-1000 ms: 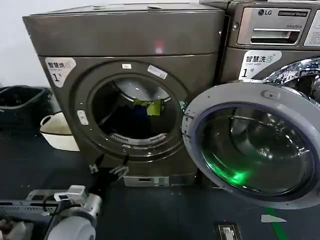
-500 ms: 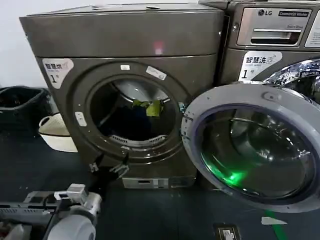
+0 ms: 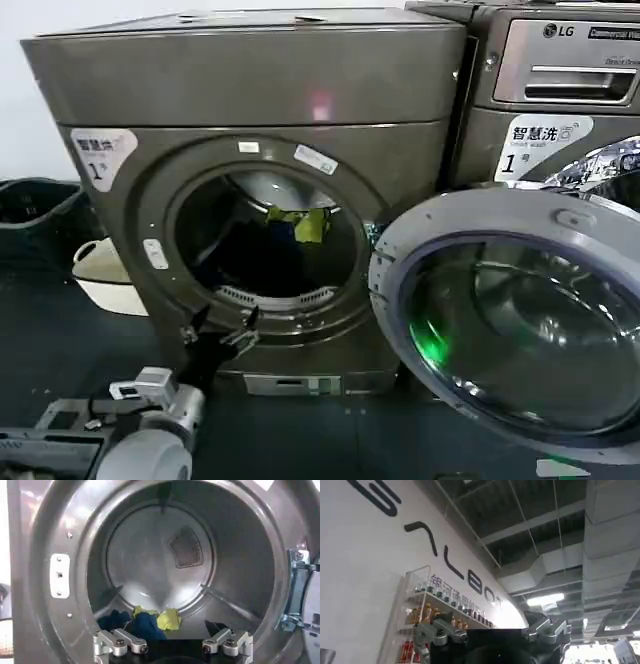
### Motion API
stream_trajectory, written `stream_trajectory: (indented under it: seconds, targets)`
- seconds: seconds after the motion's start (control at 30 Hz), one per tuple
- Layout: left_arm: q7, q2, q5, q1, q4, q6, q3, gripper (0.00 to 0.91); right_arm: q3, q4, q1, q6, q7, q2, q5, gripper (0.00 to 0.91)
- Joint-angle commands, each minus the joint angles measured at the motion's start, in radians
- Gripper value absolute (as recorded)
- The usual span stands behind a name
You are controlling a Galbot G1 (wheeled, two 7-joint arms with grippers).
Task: Grasp the clothes from the dryer.
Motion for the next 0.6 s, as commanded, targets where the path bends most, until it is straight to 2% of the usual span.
stream_trajectory:
  seconds: [0.03, 0.27, 0.43, 0.6]
  targets:
    - [0.005, -0.008, 0.002, -0.041, 0.033, -0.013, -0.002, 0.907, 0.002, 0.003, -0.003, -0.004, -0.007, 0.001, -0.018, 0.907]
    - [-0.001, -0.014, -0.011, -0.264, 0.274, -0.064, 0.001, 0.907, 0.005, 0.002, -0.005, 0.006, -0.01, -0.002, -0.019, 0.907]
    - [0.0, -0.029, 0.019, -0.468, 0.499, -0.111, 0.021, 0.907, 0.001, 0.006, -0.001, 0.008, -0.011, 0.001, -0.018, 0.907]
    - [0.0, -0.042, 0.053, -0.608, 0.75, -0.178, 0.039, 0.907, 0.01, 0.001, -0.007, 0.011, -0.015, -0.001, -0.015, 0.907]
